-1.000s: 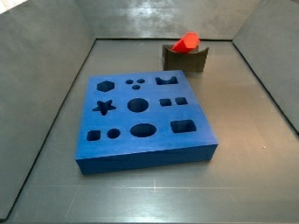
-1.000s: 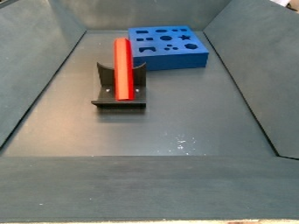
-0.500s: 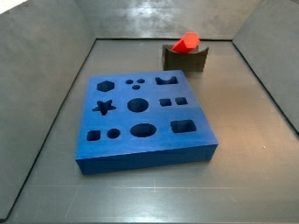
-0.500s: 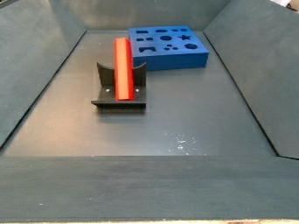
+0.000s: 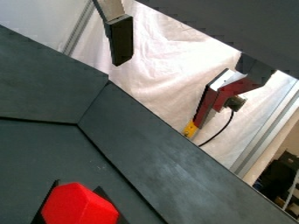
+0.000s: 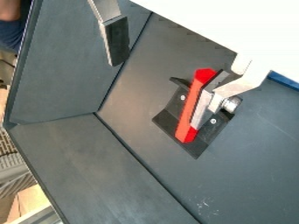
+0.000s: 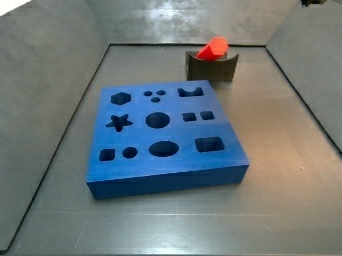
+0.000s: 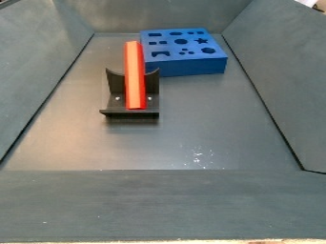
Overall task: Pick up the hexagon object. Move up. Place the hexagon object on the fixture. Regrasp the hexagon object. Move to above the board. Insert the hexagon object.
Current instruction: Regrasp the hexagon object.
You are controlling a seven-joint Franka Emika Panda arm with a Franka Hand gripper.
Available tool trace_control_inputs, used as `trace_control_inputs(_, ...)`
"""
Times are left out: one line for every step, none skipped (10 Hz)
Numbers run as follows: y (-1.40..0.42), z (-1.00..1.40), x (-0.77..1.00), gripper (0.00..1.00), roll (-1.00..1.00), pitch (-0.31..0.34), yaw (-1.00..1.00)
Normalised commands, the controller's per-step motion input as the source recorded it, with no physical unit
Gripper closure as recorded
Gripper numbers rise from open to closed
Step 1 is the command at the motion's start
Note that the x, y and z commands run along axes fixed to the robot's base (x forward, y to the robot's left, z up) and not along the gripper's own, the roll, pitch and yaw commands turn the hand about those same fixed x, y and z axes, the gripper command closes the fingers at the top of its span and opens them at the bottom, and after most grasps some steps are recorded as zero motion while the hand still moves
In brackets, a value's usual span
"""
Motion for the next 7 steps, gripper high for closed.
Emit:
trace_control_inputs(0.05,-1.00,0.03,0.00,0.19,0.126,0.17)
trace_control_inputs(0.05,-1.00,0.04,0.00,0.19,0.115,0.16)
trace_control_inputs(0.04,-1.00,0.05,0.00,0.16,0.060,0.17)
trace_control_inputs(0.03,-1.00,0.06,0.00,0.14,0.038,0.17)
trace_control_inputs(0.03,-1.00,0.08,0.00,0.11,-0.006,0.16)
trace_control_inputs(0.03,-1.00,0.09,0.00,0.09,-0.033,0.15)
trace_control_inputs(0.02,-1.00,0.10,0.00,0.08,-0.070,0.12)
